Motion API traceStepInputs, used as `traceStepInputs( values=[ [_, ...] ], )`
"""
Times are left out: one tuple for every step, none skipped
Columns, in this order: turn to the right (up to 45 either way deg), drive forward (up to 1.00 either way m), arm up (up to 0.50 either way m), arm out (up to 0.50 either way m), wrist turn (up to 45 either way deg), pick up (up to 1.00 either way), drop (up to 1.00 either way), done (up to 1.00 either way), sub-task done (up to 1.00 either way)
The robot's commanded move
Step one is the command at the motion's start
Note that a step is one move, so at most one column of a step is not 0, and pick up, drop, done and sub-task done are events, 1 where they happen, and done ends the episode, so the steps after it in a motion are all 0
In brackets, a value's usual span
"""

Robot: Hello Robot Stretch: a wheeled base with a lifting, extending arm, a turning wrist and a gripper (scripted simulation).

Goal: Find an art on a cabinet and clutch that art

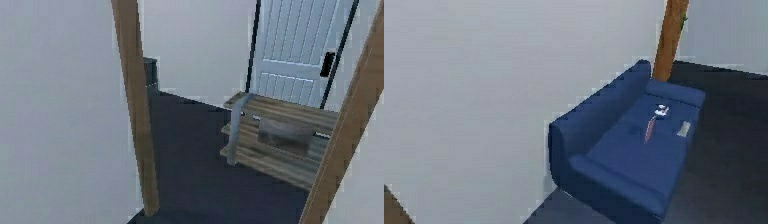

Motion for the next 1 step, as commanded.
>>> traceStepInputs(
  values=[
    [3.0,0.0,0.0,0.0,0.0,0.0,0.0,0.0,0.0]
  ],
)
